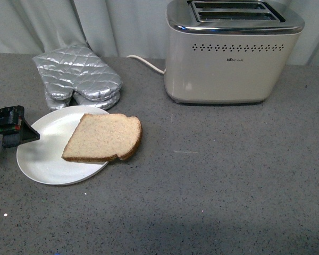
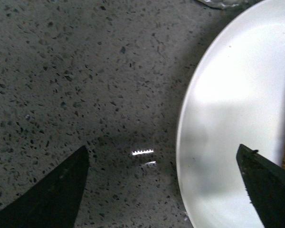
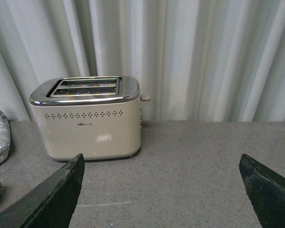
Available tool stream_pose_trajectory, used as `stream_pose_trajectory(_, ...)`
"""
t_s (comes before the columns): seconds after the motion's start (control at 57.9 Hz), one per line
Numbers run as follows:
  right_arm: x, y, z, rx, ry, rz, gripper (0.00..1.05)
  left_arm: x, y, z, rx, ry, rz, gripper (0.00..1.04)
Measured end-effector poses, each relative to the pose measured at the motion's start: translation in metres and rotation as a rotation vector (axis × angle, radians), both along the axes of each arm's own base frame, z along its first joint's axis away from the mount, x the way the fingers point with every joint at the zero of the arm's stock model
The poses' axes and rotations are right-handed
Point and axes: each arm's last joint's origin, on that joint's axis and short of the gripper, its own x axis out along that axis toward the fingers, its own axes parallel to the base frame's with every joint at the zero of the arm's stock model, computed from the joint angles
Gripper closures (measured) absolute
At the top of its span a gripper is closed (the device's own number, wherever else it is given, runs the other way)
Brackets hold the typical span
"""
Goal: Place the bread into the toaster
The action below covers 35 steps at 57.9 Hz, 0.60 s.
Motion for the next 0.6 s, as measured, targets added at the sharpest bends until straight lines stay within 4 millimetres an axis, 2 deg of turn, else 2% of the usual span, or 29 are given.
stream_pose_trajectory(0.155,0.0,0.0,0.0,0.0,0.0,0.0,0.1,0.008,-0.001,-0.004,0.026,0.03,0.02,0.48)
stream_pose_trajectory(0.345,0.0,0.0,0.0,0.0,0.0,0.0,0.1,0.007,-0.004,-0.005,0.004,0.054,0.014,0.75)
stream_pose_trajectory(0.466,0.0,0.0,0.0,0.0,0.0,0.0,0.1,0.006,-0.009,-0.004,-0.069,0.082,0.009,1.0)
stream_pose_trajectory(0.604,0.0,0.0,0.0,0.0,0.0,0.0,0.1,0.006,-0.013,0.0,-0.106,0.077,0.009,1.01)
